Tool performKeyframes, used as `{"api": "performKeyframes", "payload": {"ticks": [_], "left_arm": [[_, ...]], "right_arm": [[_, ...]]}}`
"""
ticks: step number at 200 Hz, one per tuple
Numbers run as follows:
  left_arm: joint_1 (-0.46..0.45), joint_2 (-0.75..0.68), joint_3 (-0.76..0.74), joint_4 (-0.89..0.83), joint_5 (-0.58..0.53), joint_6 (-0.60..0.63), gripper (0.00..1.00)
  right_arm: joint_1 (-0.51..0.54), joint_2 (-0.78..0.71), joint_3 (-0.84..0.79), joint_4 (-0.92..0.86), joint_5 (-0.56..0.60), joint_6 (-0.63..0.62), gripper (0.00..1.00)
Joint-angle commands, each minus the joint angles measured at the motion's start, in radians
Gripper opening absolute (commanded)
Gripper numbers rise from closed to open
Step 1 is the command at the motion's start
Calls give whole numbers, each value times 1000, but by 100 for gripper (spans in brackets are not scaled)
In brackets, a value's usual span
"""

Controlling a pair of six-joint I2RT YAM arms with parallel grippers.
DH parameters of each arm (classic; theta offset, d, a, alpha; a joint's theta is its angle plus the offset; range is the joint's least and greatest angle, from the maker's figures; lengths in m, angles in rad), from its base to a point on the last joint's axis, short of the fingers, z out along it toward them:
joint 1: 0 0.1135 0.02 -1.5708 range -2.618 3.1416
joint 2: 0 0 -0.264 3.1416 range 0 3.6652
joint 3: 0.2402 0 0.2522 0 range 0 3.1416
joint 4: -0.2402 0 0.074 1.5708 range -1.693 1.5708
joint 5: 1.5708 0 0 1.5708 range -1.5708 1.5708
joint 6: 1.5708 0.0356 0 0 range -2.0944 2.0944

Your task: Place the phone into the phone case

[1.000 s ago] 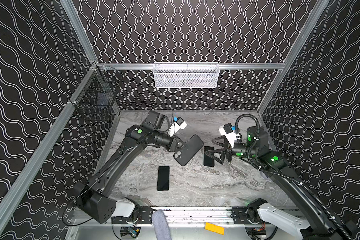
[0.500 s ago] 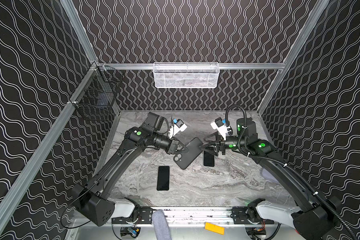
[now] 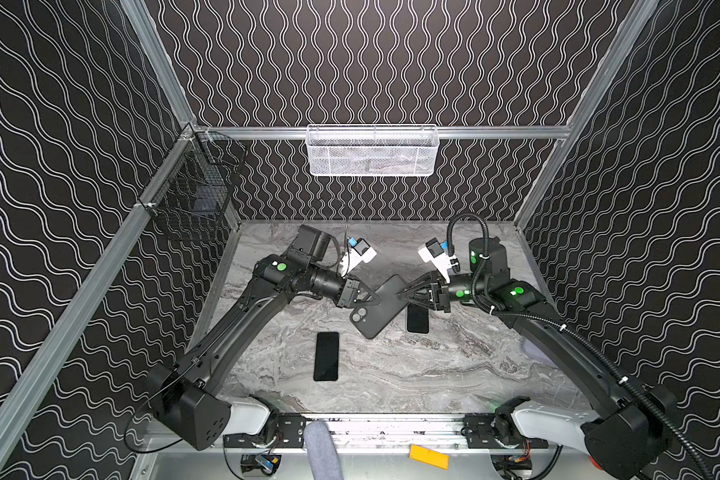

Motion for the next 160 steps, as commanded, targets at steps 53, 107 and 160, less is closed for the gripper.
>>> {"api": "performKeyframes", "payload": {"ticks": [53,107,160], "left_arm": [[9,-47,-28,136,-130,-109,51],[71,-357,-228,303,-875,-315,98],[74,-517,-388,267,-1110,-404,99]], "right_arm": [[6,-7,-8,95,105,147,3],[8,-28,-153,278,359,535,1],[200,88,-266,444,865,773,0]]}}
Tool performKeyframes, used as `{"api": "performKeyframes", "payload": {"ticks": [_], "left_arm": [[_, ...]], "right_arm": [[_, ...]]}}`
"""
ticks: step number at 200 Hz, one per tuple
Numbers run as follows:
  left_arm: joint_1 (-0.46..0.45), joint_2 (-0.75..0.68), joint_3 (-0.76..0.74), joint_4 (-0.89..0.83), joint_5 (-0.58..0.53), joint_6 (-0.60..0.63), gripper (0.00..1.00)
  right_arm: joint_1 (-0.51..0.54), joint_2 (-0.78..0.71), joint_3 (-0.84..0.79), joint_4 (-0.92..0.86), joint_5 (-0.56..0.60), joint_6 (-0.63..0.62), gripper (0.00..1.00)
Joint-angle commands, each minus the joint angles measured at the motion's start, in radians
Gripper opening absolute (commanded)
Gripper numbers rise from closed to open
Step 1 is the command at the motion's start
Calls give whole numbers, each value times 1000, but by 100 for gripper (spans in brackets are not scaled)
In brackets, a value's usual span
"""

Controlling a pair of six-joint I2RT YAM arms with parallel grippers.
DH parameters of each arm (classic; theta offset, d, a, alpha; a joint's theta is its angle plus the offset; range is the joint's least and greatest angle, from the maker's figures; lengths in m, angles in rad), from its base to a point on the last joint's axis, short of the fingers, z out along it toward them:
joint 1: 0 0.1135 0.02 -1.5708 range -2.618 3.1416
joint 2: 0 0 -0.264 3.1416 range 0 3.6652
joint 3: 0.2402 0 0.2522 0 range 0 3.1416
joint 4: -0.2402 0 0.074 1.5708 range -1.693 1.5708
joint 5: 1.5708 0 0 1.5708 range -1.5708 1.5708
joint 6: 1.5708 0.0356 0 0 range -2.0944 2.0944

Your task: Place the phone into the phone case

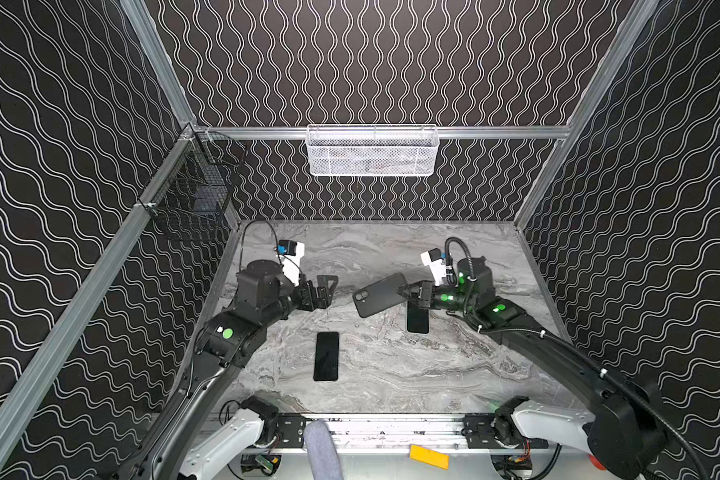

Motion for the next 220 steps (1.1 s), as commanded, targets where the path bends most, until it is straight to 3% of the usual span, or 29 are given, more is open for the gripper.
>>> {"api": "performKeyframes", "payload": {"ticks": [1,37,99,178,220], "left_arm": [[3,-11,-36,-5,-174,-67,99],[2,-87,-167,16,-203,-154,99],[4,-119,-228,19,-197,-156,98],[9,-89,-264,72,-184,-153,98],[14,-86,-278,82,-177,-151,99]], "right_arm": [[91,63,-12,140,322,155,0],[187,274,25,276,483,273,0],[201,560,219,326,471,297,2],[253,717,248,353,474,356,4],[255,746,239,392,460,367,12]]}}
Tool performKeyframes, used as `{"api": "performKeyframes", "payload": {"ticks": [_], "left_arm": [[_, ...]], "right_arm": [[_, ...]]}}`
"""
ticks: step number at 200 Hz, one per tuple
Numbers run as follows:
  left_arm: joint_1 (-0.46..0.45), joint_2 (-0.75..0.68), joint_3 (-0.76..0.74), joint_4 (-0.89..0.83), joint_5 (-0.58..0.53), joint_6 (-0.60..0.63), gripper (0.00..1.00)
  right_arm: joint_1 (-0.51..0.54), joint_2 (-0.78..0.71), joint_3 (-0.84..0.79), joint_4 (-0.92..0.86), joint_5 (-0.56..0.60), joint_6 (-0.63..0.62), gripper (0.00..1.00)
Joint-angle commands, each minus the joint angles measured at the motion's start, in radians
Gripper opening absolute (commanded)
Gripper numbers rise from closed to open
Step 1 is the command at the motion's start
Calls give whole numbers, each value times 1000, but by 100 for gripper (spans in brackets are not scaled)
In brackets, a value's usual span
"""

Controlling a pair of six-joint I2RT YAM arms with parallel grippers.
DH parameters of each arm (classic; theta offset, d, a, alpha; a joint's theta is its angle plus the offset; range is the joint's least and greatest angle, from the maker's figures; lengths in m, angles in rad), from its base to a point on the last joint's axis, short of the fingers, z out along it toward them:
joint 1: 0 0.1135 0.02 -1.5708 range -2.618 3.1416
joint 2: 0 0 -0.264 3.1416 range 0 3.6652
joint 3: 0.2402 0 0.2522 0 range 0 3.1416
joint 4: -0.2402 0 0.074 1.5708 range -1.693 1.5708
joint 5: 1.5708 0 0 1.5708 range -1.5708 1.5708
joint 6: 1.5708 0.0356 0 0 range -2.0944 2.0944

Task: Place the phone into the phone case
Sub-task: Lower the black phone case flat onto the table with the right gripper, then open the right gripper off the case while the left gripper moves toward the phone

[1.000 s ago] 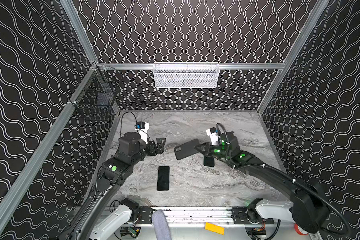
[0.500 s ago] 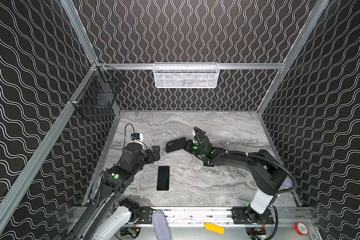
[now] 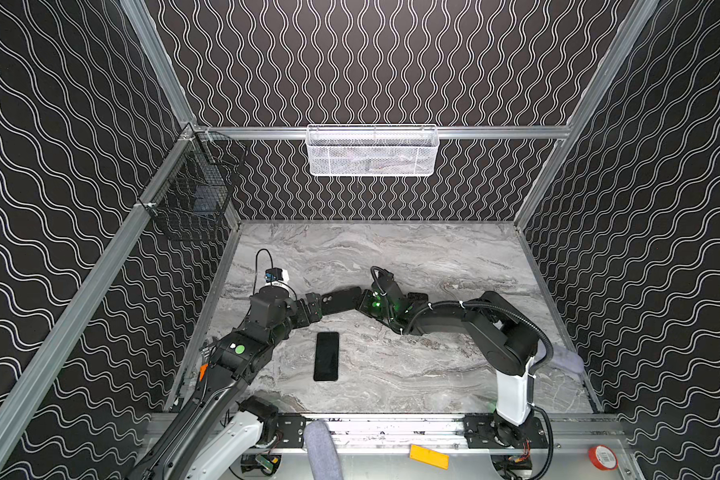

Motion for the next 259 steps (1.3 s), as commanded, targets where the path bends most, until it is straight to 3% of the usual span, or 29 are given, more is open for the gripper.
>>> {"api": "performKeyframes", "payload": {"ticks": [1,96,133,164,194,215,234,259], "left_arm": [[5,6,-3,42,5,1,99],[8,0,-10,32,-3,1,99],[8,-10,-9,23,-9,-3,99],[8,-14,7,-7,-6,10,99],[10,4,28,-65,29,6,98],[11,28,33,-124,67,-27,99],[11,34,0,-132,126,-74,99],[10,38,-90,-104,198,-164,99]], "right_arm": [[1,9,-5,47,2,19,12],[38,-58,-19,-24,67,-45,39],[54,-80,11,-163,154,-71,53],[82,-216,-6,-259,312,-118,61],[142,-457,-128,-239,512,-260,69],[143,-622,-217,-234,517,-353,69],[120,-761,-283,-314,568,-324,74],[86,-937,-354,-381,539,-361,80]]}}
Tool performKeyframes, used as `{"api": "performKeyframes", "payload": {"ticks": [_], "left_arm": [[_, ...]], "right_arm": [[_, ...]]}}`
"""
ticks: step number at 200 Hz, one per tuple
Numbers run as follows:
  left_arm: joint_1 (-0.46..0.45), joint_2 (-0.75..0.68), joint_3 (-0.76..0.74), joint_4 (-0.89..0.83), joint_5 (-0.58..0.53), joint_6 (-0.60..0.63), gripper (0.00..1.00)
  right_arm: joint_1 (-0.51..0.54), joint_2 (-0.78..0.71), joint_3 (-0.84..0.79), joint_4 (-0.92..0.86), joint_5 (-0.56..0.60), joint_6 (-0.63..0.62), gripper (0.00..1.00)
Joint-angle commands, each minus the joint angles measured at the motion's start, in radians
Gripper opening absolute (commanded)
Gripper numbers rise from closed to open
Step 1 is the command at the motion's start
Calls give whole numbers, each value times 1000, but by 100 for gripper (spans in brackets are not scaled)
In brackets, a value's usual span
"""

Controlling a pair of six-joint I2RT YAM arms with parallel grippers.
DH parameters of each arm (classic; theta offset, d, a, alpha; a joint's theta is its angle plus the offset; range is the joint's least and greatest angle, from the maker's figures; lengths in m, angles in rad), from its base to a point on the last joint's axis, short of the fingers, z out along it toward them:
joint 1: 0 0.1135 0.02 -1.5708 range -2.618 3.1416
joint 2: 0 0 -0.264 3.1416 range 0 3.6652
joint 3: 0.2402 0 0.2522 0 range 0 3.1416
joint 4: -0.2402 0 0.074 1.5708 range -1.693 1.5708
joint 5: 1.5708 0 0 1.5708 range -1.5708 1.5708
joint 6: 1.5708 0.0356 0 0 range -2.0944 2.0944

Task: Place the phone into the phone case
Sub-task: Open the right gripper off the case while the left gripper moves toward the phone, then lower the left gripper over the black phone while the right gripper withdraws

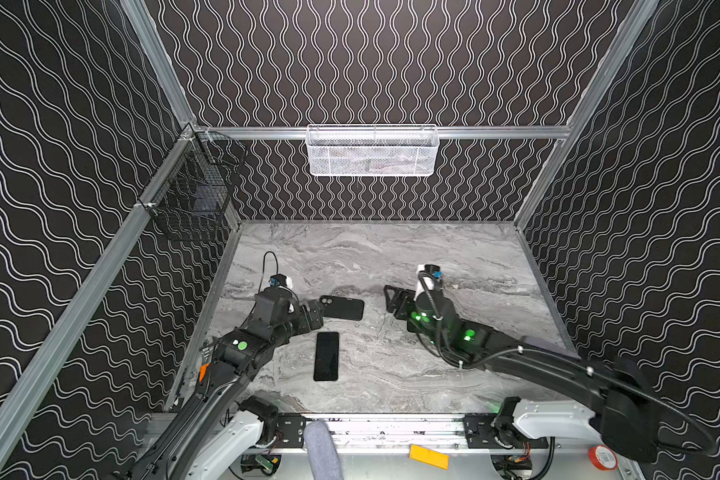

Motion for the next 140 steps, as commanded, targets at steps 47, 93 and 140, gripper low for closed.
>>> {"api": "performKeyframes", "payload": {"ticks": [47,93,140], "left_arm": [[-94,62,-166,-9,93,-238,98],[-221,162,-182,-1,36,-335,99],[-296,205,-194,0,-46,-409,99]], "right_arm": [[-39,-326,-205,26,-27,-86,99],[-40,-214,-114,-81,-69,-121,99],[-44,-240,-161,-25,-114,-142,99]]}}
